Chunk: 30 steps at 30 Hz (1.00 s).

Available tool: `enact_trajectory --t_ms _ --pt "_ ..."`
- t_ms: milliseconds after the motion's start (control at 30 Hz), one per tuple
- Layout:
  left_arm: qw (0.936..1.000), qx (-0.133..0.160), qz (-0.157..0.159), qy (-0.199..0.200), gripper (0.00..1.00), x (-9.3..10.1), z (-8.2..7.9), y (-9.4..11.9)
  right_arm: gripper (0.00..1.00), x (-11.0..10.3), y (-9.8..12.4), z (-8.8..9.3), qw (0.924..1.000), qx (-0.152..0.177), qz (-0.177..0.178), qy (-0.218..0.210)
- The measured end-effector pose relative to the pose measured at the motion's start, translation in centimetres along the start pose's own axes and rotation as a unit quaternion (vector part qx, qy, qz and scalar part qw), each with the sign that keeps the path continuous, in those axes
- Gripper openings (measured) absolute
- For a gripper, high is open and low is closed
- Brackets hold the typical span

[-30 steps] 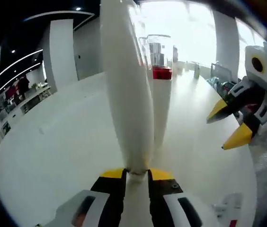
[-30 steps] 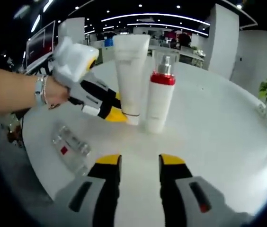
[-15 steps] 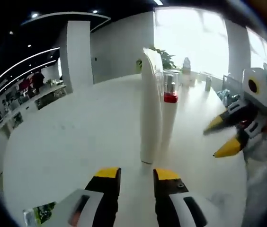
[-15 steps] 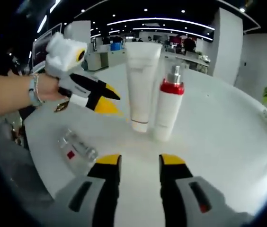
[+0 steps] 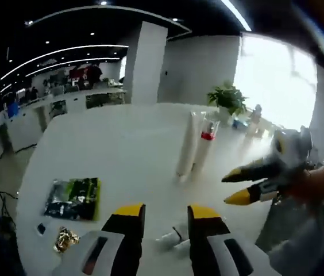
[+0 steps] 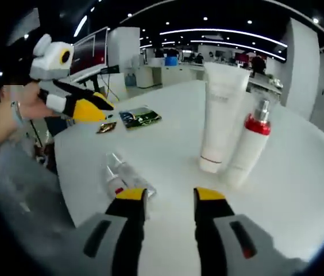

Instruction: Arrange the skincare products in the storage area until every visible bottle or jar stands upright without overlapping.

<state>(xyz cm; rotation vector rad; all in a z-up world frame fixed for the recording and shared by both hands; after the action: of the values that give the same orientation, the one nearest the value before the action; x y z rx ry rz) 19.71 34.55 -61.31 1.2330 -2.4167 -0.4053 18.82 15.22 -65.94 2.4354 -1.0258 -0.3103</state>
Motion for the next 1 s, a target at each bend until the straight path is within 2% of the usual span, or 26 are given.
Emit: enact_trajectory --t_ms 33,100,133,167,200,233,267,333,400,433,500,567,633,667,767,800,1000 --pt "0.9993 0.019 -0.004 0.030 0.31 0.2 0.4 0.6 0.34 -0.4 -0.2 0.1 0.9999 -0.001 -0.015 0.001" --pt "0.9987 0.027 0.003 0.042 0.30 0.5 1.3 0.9 0.34 -1.5 -0.6 0.5 0.9988 -0.014 -0.046 -0.002" --pt "0.9991 0.021 0.005 0.037 0.30 0.5 1.9 0.8 0.34 -2.0 -0.9 0.9 0.9976 -0.026 -0.065 0.001" --pt "0.9996 -0.008 0.011 0.027 0.29 0.6 2.9 0.8 0.34 -2.4 -1.1 1.2 0.9966 -0.034 -0.074 0.007" --pt "0.9986 -0.048 0.019 0.010 0.28 0.6 4.1 0.8 0.34 -2.5 -1.2 1.4 0.9963 -0.036 -0.078 0.011" --pt "0.9978 -0.061 0.025 0.008 0.27 0.5 4.6 0.7 0.34 -2.8 -1.4 1.8 0.9947 -0.049 -0.087 0.025" --pt "0.9971 -0.064 0.035 0.022 0.27 0.5 5.2 0.3 0.33 -2.9 -1.6 2.3 0.9932 -0.063 -0.089 0.042" --pt "0.9927 -0.094 0.050 0.058 0.27 0.5 6.1 -0.1 0.33 -3.1 -1.8 3.0 0.9911 -0.077 -0.094 0.054" --pt "0.9911 -0.119 0.040 0.045 0.27 0.2 6.4 -0.2 0.33 -3.3 -1.9 3.6 0.9885 -0.092 -0.103 0.062" --pt "0.9932 -0.110 0.032 0.020 0.27 0.0 6.3 -0.4 0.33 -3.3 -1.9 3.8 0.9880 -0.096 -0.104 0.063" --pt "0.9932 -0.111 0.032 0.019 0.27 0.1 6.6 -0.6 0.33 -3.3 -2.0 4.0 0.9872 -0.100 -0.103 0.069" --pt "0.9893 -0.136 0.043 0.032 0.27 0.5 7.3 -0.6 0.33 -3.3 -2.0 3.9 0.9866 -0.101 -0.104 0.074" --pt "0.9871 -0.152 0.047 0.015 0.27 0.7 7.8 -0.6 0.33 -3.3 -2.1 3.7 0.9869 -0.100 -0.103 0.074" --pt "0.9851 -0.166 0.044 -0.006 0.27 0.8 8.1 -0.6 0.33 -3.5 -2.3 3.6 0.9864 -0.102 -0.104 0.075" --pt "0.9841 -0.172 0.043 -0.017 0.27 1.1 8.2 -0.7 0.33 -3.9 -2.5 3.5 0.9831 -0.109 -0.112 0.095" --pt "0.9839 -0.173 0.043 -0.017 0.27 1.2 8.2 -0.7 0.32 -4.0 -2.7 3.4 0.9805 -0.113 -0.114 0.113" --pt "0.9817 -0.183 0.042 -0.028 0.27 1.3 8.5 -0.6 0.25 -4.3 -2.7 3.5 0.9801 -0.112 -0.114 0.117"
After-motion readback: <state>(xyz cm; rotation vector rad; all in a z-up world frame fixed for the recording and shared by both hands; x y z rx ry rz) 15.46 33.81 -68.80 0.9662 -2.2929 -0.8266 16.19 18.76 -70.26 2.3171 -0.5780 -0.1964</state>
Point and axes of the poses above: the point that each gripper's makers call its tool centre point, and the gripper's own axes: y roughly backward along the fingers, x roughly to its right, z roughly out of its underside, the point moved 6 cm from there along y, roughly backward along the fingers, and after that the axes turned 5 degrees about x, right-handed, at the moved point
